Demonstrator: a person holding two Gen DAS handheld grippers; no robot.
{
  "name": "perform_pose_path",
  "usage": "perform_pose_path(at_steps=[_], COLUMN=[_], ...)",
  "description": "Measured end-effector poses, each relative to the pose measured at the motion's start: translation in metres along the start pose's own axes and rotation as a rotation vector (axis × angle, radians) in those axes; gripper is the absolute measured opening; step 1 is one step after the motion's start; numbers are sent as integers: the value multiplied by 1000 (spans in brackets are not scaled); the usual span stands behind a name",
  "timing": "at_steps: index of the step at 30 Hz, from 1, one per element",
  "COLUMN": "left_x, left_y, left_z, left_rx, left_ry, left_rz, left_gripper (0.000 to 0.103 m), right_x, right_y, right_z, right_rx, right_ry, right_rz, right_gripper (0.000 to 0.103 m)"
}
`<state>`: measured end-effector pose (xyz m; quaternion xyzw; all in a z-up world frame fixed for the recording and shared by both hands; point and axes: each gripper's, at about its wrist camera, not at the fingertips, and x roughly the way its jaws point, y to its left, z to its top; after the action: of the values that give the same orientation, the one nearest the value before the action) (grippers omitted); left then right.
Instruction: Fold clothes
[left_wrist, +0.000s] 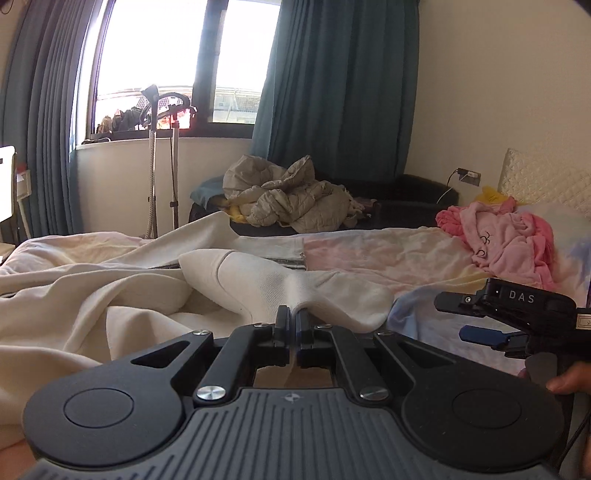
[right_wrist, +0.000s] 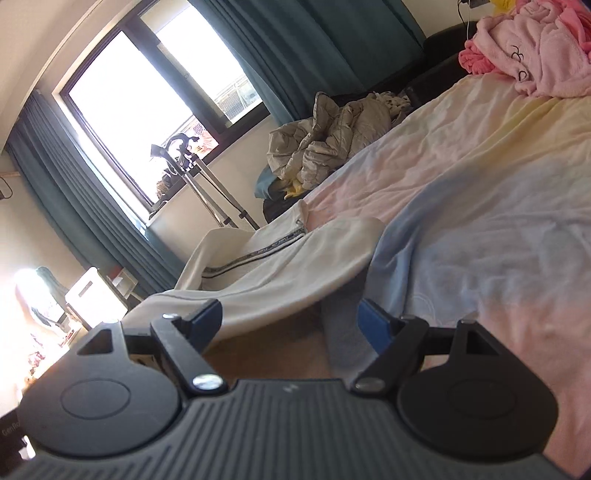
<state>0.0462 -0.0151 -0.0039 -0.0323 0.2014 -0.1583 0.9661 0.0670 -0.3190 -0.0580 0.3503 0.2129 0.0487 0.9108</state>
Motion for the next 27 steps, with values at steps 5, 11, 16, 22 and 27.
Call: perform_pose_path(at_steps=[5,11,16,22,27], left_x=[-15,-15,-10,-10,-8], left_y=[23,36,49,45,49], left_z=[-16,-17,-19,-32,-38], left_rx=[-149,-183,-249,-188,-206], left_ry=[-4,-19,-7,-43,-31], left_rz=[2,32,57,90,78], left_gripper=[3,4,4,4,4], right_x=[15,73,110,140,177], right_y=[-18,-30,-52,-49,-57], right_z=[-8,-21,-18,-3,8], right_rx=[185,327,489,486,495], right_ry=[99,204,246,207,161], right_rz=[46,98,126,93,48], right_gripper=[81,81,81,70,56])
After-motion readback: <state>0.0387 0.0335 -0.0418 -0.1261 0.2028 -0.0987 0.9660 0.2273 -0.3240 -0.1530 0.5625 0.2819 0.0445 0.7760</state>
